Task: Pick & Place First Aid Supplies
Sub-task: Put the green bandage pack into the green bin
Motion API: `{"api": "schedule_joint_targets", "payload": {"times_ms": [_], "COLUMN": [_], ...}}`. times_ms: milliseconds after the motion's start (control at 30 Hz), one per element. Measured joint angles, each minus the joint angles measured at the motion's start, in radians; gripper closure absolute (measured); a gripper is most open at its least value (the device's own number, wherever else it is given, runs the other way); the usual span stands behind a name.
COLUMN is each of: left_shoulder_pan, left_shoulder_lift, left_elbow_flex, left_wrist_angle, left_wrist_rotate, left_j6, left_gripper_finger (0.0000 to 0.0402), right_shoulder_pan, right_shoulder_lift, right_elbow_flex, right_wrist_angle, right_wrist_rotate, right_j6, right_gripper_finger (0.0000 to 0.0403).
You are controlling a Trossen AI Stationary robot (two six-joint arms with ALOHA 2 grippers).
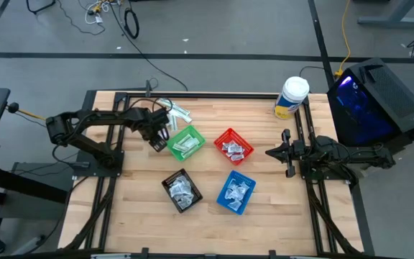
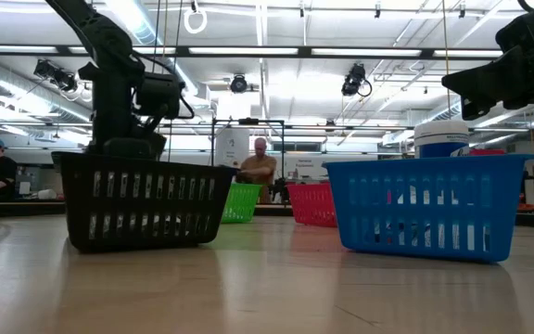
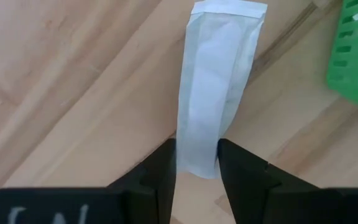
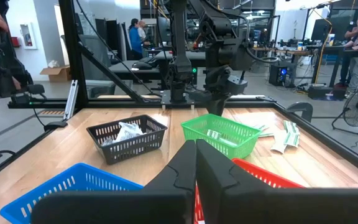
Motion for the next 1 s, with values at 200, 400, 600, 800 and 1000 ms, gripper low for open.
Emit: {"api": "schedule_joint_targets", "payload": {"times_ms": [200,400,600,800,1000], "left_shoulder_pan": [0.000,0.000,-0.010,-0.061,-0.142], "left_shoulder_lift": [0.000,-0.001,-0.001,-0.001,-0.001], "left_elbow_flex": [0.054,0.130,0.250,0.348,0.376], "left_wrist_angle": [-0.077,-0.130,-0.179,-0.168,-0.126], "left_wrist_rotate": [-0.043,-0.047,-0.047,-0.047,-0.047], "left_j6": [0.025,0.025,0.024,-0.002,-0.005], "left_gripper_finger": [0.0275,0.0275,0.0275,0.0275,0.0275], "right_shoulder_pan": [0.000,0.000,0.000,0.000,0.000], "right_shoulder_lift": [0.000,0.000,0.000,0.000,0.000], "right_elbow_flex": [0.000,0.000,0.000,0.000,0.000], "right_wrist_angle": [0.000,0.000,0.000,0.000,0.000], "right_wrist_rotate": [0.000,0.000,0.000,0.000,0.000], "right_j6": [0.000,0.000,0.000,0.000,0.000], "right_gripper_finger": [0.0390,0.0390,0.0390,0.0390,0.0390]}}
